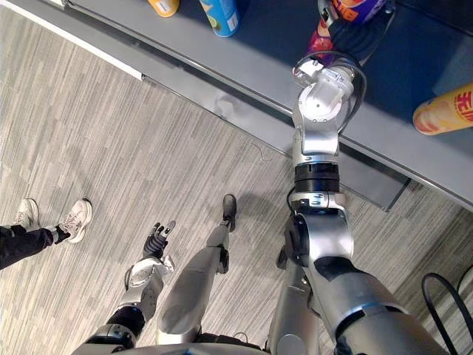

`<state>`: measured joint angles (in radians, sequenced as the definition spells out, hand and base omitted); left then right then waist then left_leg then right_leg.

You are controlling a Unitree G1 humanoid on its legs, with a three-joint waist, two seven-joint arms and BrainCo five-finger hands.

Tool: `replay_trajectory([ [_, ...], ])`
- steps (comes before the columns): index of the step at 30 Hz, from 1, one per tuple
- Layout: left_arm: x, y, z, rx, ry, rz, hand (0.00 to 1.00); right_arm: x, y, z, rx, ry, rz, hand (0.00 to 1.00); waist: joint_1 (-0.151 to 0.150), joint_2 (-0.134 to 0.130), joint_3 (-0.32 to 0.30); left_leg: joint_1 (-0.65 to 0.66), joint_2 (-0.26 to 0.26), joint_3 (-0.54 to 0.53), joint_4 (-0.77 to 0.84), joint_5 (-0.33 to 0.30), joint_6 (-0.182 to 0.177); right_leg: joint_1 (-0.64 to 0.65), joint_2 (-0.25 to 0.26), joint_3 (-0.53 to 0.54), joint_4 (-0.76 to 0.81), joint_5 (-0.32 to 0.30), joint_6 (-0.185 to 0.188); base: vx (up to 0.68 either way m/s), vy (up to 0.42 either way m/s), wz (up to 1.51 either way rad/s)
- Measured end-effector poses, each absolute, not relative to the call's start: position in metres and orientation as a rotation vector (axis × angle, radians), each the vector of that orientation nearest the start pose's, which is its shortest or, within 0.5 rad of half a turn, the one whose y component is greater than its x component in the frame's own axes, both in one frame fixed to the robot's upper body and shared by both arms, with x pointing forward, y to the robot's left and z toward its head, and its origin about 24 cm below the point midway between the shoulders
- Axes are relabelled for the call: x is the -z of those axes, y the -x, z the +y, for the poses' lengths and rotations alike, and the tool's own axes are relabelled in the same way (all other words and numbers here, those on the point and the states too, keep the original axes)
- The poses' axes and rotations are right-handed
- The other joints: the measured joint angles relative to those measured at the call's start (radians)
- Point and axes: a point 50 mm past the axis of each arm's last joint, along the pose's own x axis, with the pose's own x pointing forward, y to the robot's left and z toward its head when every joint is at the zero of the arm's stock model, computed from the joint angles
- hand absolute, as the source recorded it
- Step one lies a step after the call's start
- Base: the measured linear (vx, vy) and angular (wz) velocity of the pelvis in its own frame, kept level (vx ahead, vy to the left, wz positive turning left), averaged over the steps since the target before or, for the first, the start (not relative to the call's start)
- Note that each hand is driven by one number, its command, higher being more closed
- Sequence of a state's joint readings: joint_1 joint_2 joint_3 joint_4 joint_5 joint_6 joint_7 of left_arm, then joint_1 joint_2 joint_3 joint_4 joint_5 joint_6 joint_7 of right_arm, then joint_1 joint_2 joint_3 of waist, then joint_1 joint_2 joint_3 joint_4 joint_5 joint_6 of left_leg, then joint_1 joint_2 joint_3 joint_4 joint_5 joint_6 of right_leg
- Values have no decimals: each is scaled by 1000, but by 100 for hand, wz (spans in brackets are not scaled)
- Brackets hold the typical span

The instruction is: Put the gum and the chips on the shelf.

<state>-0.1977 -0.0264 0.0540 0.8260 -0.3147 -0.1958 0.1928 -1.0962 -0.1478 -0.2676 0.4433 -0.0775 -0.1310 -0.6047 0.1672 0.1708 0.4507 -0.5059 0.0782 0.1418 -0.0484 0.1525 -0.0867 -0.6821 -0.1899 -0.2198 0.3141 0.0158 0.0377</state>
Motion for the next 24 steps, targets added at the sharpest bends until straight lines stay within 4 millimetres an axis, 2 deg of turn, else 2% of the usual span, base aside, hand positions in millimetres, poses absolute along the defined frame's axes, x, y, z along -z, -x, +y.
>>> replay_trajectory([
  [6, 69, -250, 152, -337, 341, 431, 0, -307, -358, -168, 580, -161, -799, 100, -1, 0, 0, -39, 22, 74, 32, -3, 3, -49, -16, -4, 57, -29, -6, -4, -37, 7],
  [12, 70, -250, 154, -367, 381, 428, 0, -305, -359, -163, 576, -168, -792, 100, -3, -1, 1, -67, 25, 72, 54, -5, 4, -68, -22, -17, 73, -33, -9, 4, -15, 5],
  [17, 69, -250, 155, -374, 385, 425, 0, -310, -358, -148, 521, -137, -814, 100, -3, -5, 0, -105, 27, 82, 72, -4, 5, -111, -35, -24, 108, -50, -11, -14, -21, 7],
  [24, 69, -250, 155, -376, 388, 423, 0, -309, -358, -147, 517, -135, -811, 100, -4, -15, 0, -118, 36, 93, 76, 0, 8, -117, -36, -38, 110, -50, -11, -2, -8, 3],
])
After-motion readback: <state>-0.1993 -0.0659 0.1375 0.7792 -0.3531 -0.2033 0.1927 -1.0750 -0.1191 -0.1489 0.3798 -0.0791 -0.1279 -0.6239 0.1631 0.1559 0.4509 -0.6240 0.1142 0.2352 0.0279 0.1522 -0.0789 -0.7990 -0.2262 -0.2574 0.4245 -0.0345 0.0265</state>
